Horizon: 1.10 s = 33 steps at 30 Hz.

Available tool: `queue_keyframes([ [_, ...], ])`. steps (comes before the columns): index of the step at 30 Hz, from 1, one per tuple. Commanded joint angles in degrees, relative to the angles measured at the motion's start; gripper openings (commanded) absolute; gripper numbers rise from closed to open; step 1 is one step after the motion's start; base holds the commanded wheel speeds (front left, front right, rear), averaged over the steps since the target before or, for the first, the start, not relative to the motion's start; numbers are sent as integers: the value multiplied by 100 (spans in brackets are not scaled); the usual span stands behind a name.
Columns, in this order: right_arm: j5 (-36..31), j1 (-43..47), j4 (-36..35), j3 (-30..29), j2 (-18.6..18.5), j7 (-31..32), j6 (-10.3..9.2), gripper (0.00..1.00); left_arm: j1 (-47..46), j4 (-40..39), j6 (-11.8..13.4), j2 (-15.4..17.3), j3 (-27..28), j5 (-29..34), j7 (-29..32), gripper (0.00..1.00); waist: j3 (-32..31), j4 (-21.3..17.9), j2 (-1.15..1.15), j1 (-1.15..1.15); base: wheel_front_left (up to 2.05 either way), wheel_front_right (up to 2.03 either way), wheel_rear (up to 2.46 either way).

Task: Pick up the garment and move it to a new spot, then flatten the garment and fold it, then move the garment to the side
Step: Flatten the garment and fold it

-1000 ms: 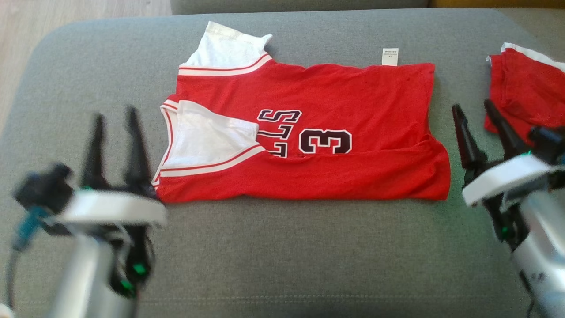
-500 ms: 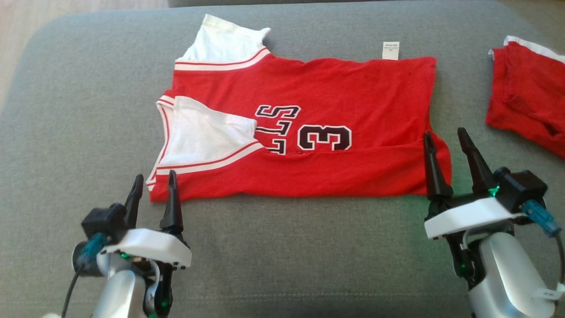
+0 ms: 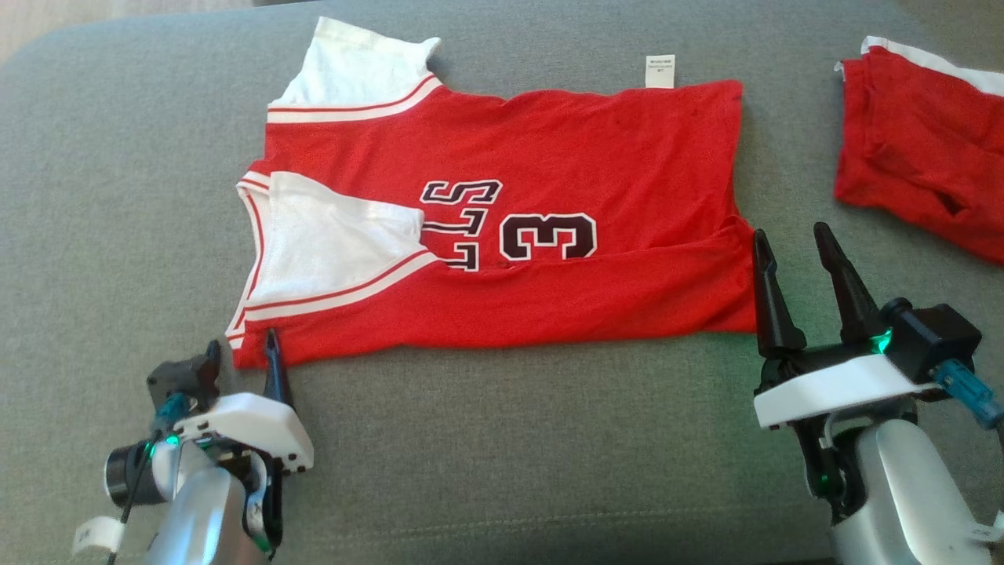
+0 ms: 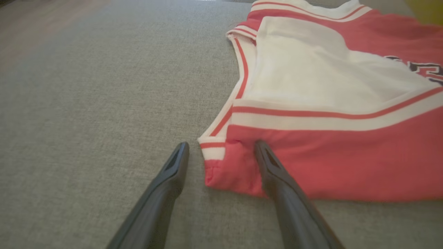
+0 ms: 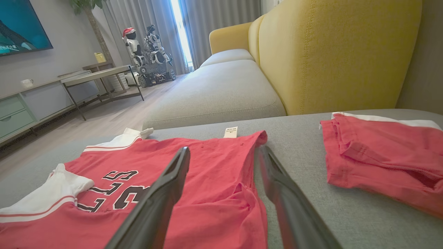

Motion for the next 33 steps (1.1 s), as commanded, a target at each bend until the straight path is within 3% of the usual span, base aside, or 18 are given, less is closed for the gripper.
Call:
queue_keyframes([
  [1,-39,6,-224,113,51,13,-3,100,-230,-62,46,179,246,29,-31,100,4,-18,0,0,0,0,0],
  [10,-59,66,-325,1,78,42,-3,100,-545,745,-50,270,151,0,151,100,5,-81,0,0,0,0,0],
  [11,-62,78,-327,-26,79,48,-3,100,-565,809,-96,274,128,-8,179,76,2,-79,0,0,0,0,0],
  [12,-70,89,-327,-51,81,55,-3,100,-584,850,-145,276,112,-22,180,30,-3,-75,0,0,0,0,0],
  [13,-75,102,-322,-88,84,70,-3,100,-602,871,-177,277,104,-36,168,0,-9,-69,0,0,0,0,0],
  [18,-70,196,-30,-335,139,445,-3,100,-633,718,-216,287,121,-72,41,0,-60,3,0,0,0,0,0],
  [25,573,136,599,-555,226,918,-3,100,-463,-217,-213,238,149,12,-28,0,-68,172,0,0,0,0,0],
  [33,1217,-333,1680,-591,234,965,-3,100,-177,-999,-255,123,101,148,-30,0,-29,326,0,0,0,0,0],
])
